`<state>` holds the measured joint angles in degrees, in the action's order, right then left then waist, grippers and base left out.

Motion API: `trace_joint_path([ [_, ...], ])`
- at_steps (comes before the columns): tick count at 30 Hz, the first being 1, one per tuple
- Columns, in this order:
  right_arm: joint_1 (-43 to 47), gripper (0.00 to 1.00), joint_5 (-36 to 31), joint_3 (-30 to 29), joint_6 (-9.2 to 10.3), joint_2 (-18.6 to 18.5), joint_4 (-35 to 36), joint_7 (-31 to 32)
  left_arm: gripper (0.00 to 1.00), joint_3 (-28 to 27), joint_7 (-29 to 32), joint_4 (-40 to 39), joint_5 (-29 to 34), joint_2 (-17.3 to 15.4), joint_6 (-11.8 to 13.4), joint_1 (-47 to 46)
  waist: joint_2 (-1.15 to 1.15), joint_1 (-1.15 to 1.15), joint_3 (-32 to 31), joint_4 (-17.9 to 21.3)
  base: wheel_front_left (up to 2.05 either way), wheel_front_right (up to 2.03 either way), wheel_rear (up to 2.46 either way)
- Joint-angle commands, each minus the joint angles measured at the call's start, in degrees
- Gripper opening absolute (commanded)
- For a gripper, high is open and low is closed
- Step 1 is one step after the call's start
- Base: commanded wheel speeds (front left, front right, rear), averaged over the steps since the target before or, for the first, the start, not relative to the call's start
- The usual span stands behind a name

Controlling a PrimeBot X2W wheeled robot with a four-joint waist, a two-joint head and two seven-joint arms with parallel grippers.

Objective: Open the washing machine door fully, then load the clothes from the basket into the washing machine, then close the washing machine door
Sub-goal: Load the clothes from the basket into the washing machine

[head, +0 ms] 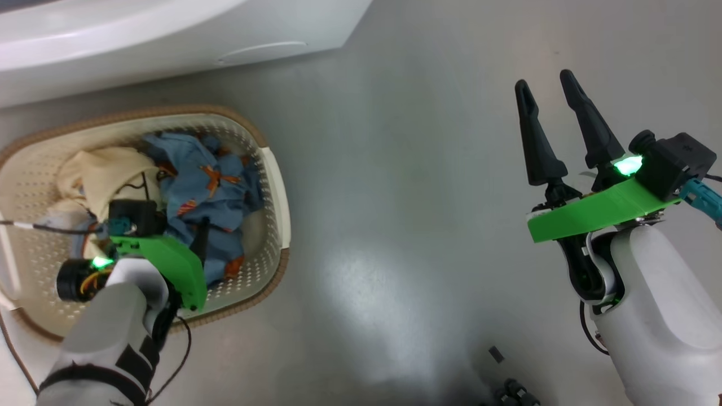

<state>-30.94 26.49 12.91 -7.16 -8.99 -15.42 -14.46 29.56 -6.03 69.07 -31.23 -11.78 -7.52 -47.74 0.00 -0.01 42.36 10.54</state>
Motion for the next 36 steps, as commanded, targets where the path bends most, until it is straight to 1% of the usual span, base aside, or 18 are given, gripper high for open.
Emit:
trace_joint_path([
  [1,0.61,1.00,-0.73,1.04,-0.33,0.36,1.53,-0.54,1.00,-0.54,0.22,0.08,-0.59,-1.88,0.04,-0.56,0.00,0.01,2.40,1.88,0.00,0.00,0.00],
  [5,0.22,1.00,-0.77,0.89,-0.33,0.83,1.93,-0.54,1.00,0.86,1.43,0.74,-1.17,-2.66,0.04,-2.44,0.00,0.01,4.31,3.11,0.00,0.00,0.00],
  [11,-0.04,1.00,-0.89,1.26,-0.33,1.58,2.83,-0.54,1.00,3.25,5.88,2.19,-2.13,-4.18,0.04,-4.86,0.00,0.01,7.07,5.80,0.00,0.00,0.00],
  [18,0.04,1.00,-1.16,0.96,-0.33,1.92,3.40,-0.54,1.00,2.89,6.46,3.71,-3.49,-4.84,0.09,-6.40,0.00,0.01,8.25,7.34,0.00,0.00,0.00],
  [19,0.02,1.00,-1.23,0.94,-0.33,2.01,3.44,-0.54,0.59,2.94,6.75,3.85,-3.62,-4.80,0.08,-6.43,0.00,0.01,8.31,7.41,0.00,0.00,0.00],
  [20,0.00,1.00,-1.30,0.93,-0.33,2.09,3.45,-0.54,0.28,3.01,6.90,3.95,-3.72,-4.77,0.08,-6.46,0.00,0.01,8.34,7.45,0.00,0.00,0.00],
  [21,-0.02,1.00,-1.35,0.95,-0.33,2.16,3.43,-0.54,0.00,3.07,7.05,4.04,-3.88,-4.70,0.07,-6.45,0.00,0.01,8.32,7.44,0.00,0.00,0.00],
  [25,-0.18,1.00,-1.46,1.15,-0.33,2.44,3.20,-0.54,0.00,3.32,7.43,4.21,-4.80,-4.22,0.05,-6.12,0.00,0.01,7.87,7.04,0.00,0.00,0.00],
  [30,-0.47,1.00,-1.38,1.41,-0.33,2.53,2.68,-0.54,0.00,3.98,5.67,3.45,-5.76,-3.72,0.05,-5.12,0.00,0.01,6.25,6.13,0.00,0.00,0.00],
  [36,-0.41,1.00,-1.22,1.48,-0.33,2.00,1.86,-0.54,0.00,4.91,1.59,1.26,-8.46,-2.25,0.04,-1.59,0.00,0.01,1.52,4.19,0.00,0.00,0.00],
])
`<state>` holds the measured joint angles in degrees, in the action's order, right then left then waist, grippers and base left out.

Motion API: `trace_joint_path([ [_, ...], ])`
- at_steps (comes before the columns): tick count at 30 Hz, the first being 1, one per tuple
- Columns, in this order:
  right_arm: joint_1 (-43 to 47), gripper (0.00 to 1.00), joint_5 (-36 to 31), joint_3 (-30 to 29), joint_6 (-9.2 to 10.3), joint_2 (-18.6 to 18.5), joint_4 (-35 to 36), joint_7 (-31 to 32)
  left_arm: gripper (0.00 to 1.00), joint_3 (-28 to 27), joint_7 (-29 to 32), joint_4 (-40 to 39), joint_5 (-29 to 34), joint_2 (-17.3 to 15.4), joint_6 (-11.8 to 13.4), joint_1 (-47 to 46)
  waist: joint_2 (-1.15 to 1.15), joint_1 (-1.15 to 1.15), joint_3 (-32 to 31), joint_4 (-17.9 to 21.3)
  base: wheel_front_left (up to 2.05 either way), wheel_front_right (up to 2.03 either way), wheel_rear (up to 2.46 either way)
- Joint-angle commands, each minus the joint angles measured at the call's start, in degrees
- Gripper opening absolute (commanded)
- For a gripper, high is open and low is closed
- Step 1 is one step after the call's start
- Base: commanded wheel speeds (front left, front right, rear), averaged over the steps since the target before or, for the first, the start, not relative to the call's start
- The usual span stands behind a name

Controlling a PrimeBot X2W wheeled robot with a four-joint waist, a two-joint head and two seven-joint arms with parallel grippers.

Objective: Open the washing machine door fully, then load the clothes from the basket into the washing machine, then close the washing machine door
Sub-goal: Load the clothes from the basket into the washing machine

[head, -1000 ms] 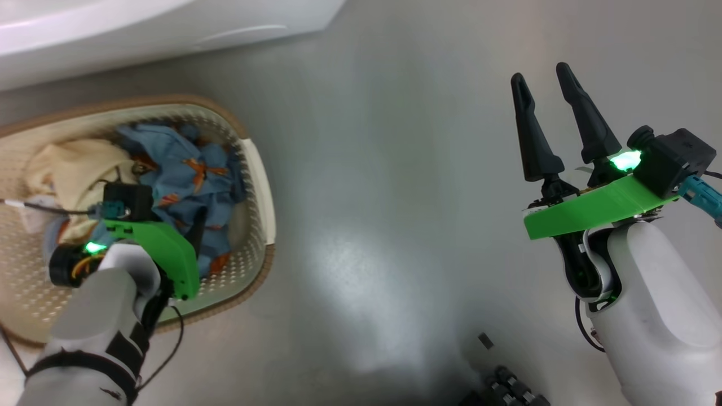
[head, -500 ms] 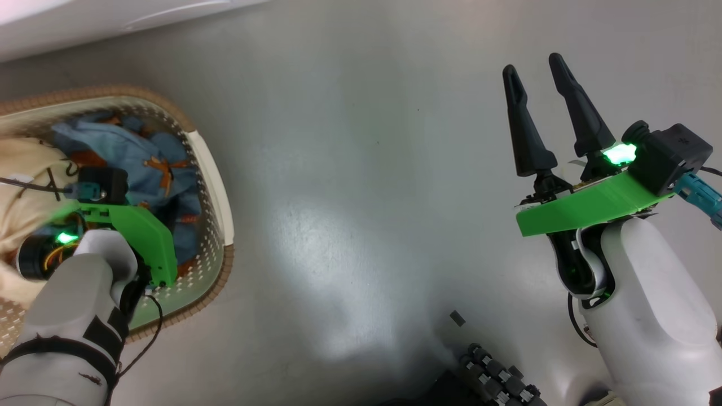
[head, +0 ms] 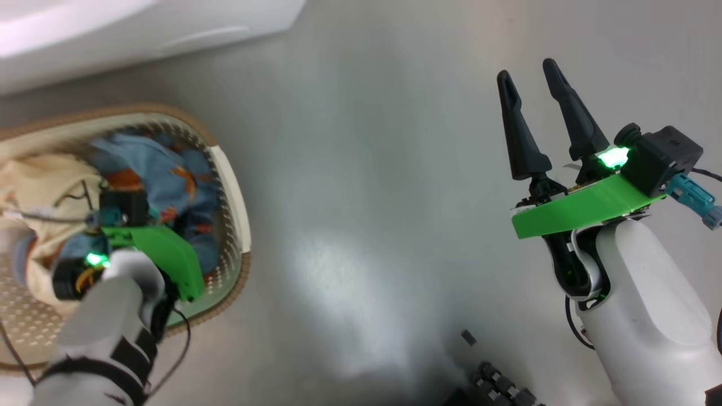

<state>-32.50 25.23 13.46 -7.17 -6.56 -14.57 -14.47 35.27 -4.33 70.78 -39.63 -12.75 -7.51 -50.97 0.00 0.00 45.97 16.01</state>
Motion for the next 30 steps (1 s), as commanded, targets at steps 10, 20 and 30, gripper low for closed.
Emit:
trace_joint_path([
  [10,3.01,1.00,0.86,1.44,-0.32,-1.79,-1.16,-0.53,0.00,1.87,-6.17,-4.76,-5.13,-0.04,0.03,7.57,0.00,0.00,-11.76,-5.33,0.00,0.00,0.00],
  [20,6.63,1.00,1.81,1.99,-0.32,-3.60,-3.89,-0.53,0.00,4.24,-10.23,-9.79,-9.42,-0.24,0.03,13.91,0.00,0.00,-22.64,-8.68,0.00,0.00,0.00],
  [30,11.02,1.00,2.86,2.17,-0.32,-4.71,-5.43,-0.53,0.00,-3.02,-10.65,-20.00,-7.63,-1.75,0.02,19.66,0.00,0.00,-31.52,-10.87,0.00,0.00,0.00],
])
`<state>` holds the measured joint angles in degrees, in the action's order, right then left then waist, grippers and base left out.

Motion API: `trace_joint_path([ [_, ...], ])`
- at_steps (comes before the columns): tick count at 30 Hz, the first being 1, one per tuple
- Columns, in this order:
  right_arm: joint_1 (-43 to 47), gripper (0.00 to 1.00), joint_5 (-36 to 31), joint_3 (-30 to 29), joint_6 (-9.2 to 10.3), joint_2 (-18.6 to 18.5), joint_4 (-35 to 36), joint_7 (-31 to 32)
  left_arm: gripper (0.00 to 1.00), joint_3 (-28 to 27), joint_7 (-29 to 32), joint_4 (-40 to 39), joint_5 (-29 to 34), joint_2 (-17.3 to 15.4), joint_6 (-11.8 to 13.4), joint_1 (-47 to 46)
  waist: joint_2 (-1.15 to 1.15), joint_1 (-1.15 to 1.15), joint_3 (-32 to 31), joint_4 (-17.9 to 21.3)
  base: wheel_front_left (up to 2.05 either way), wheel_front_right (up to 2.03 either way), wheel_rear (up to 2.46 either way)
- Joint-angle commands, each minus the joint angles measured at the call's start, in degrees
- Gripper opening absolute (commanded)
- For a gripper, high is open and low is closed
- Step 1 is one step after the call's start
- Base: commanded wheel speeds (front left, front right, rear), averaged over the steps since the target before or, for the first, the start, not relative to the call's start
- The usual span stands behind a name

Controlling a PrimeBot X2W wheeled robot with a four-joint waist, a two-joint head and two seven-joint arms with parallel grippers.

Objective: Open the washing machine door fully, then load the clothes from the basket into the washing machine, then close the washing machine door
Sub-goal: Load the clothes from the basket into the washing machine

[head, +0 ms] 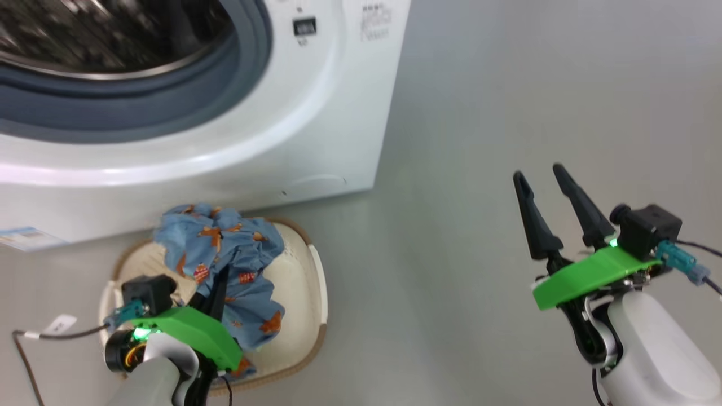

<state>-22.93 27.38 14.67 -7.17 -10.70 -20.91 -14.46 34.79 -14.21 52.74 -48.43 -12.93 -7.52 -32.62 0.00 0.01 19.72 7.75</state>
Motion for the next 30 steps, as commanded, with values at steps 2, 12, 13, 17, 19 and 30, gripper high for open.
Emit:
trace_joint_path([
  [2,2.17,1.00,0.86,0.98,-0.32,-0.81,0.75,-0.54,0.00,-4.83,-0.77,-4.57,2.65,-1.60,0.07,2.82,0.00,-0.01,-6.66,-2.83,0.00,0.00,0.00],
  [12,5.37,1.00,1.31,0.07,-0.32,-2.11,0.64,-0.54,0.00,-14.34,-0.78,-18.24,9.37,-0.93,1.39,10.08,0.00,-0.01,-11.85,-3.42,0.00,0.00,0.00],
  [13,5.69,1.00,1.30,-0.07,-0.32,-2.20,0.71,-0.54,0.00,-15.21,-0.78,-19.81,10.06,-0.87,1.67,10.84,0.00,-0.01,-12.23,-3.44,0.00,0.00,0.00],
  [17,6.59,1.00,1.29,-0.51,-0.32,-2.47,0.92,-0.54,0.00,-18.08,-0.78,-25.86,12.85,-0.85,2.99,13.37,0.00,-0.01,-13.11,-3.53,0.00,0.00,0.00],
  [19,6.85,1.00,1.26,-0.75,-0.32,-2.58,1.05,-0.54,0.00,-19.19,-0.78,-28.68,14.12,-0.80,3.79,14.31,0.00,-0.01,-13.41,-3.58,0.00,0.00,0.00],
  [30,7.46,1.00,0.99,-2.43,-0.32,-3.51,1.75,-0.54,0.00,-22.14,-0.78,-38.58,17.38,-0.58,7.42,19.62,0.00,-0.01,-14.73,-3.70,0.00,0.00,0.00],
])
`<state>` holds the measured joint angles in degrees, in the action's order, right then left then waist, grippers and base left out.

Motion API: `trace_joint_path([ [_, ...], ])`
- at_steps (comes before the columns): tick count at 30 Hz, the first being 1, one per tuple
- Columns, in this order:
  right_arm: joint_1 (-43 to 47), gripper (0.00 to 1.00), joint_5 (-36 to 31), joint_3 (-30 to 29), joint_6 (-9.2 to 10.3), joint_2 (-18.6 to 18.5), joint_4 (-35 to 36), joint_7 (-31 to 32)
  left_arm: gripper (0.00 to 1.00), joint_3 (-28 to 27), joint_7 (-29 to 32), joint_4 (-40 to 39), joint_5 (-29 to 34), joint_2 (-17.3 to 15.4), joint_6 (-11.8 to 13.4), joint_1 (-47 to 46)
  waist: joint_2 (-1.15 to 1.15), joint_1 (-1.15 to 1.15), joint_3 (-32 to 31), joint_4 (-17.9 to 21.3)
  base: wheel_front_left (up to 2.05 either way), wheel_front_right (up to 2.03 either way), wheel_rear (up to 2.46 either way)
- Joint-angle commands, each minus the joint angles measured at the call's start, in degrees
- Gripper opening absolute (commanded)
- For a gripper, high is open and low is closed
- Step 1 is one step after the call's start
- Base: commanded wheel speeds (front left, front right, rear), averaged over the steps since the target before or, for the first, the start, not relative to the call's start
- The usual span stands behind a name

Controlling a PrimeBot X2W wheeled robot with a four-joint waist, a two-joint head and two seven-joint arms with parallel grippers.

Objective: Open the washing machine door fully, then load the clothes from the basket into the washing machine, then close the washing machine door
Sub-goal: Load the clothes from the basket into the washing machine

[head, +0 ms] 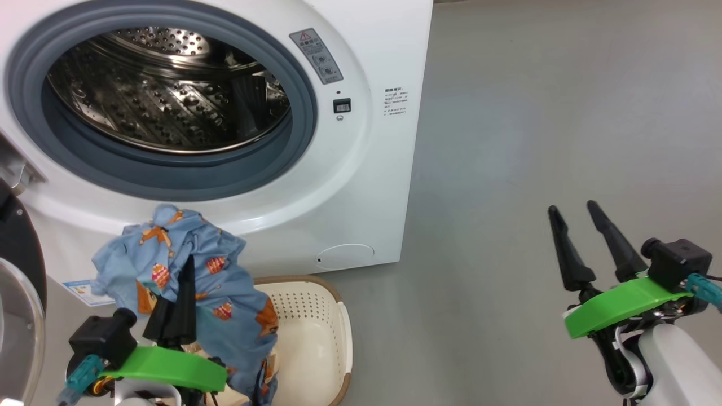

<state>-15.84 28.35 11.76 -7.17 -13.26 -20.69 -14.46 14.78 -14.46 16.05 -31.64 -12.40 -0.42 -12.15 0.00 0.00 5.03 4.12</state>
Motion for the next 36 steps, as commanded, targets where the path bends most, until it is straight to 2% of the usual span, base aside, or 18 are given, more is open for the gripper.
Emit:
trace_joint_path([
  [1,0.41,1.00,0.01,0.22,-0.32,-1.09,1.56,-0.54,0.00,-2.11,-0.53,-2.32,0.69,-1.11,0.54,-0.59,0.00,0.00,-0.10,-0.12,0.00,0.00,0.00],
  [7,0.68,1.00,-0.17,0.07,-0.32,-1.56,1.57,-0.54,0.00,-1.93,-0.40,-3.84,0.78,-0.99,1.85,0.88,0.00,0.00,-0.91,-0.17,0.00,0.00,0.00],
  [22,0.06,1.00,-0.19,0.97,-0.32,-1.84,1.90,-0.54,0.00,-1.67,0.24,-3.45,1.12,-1.50,2.68,-2.16,0.00,0.00,0.29,0.20,0.00,0.00,0.00],
  [29,-1.18,1.00,-0.36,1.48,-0.32,-1.64,2.40,-0.54,0.00,-1.73,1.47,1.56,0.87,-1.73,1.51,-11.40,0.00,0.00,3.92,0.89,0.00,0.00,0.00],
  [36,-3.21,1.00,-0.72,1.74,-0.32,-1.31,3.32,-0.54,0.00,-1.40,1.60,13.29,1.88,-2.45,-0.48,-25.25,0.00,0.00,10.66,2.34,0.00,0.00,0.00],
])
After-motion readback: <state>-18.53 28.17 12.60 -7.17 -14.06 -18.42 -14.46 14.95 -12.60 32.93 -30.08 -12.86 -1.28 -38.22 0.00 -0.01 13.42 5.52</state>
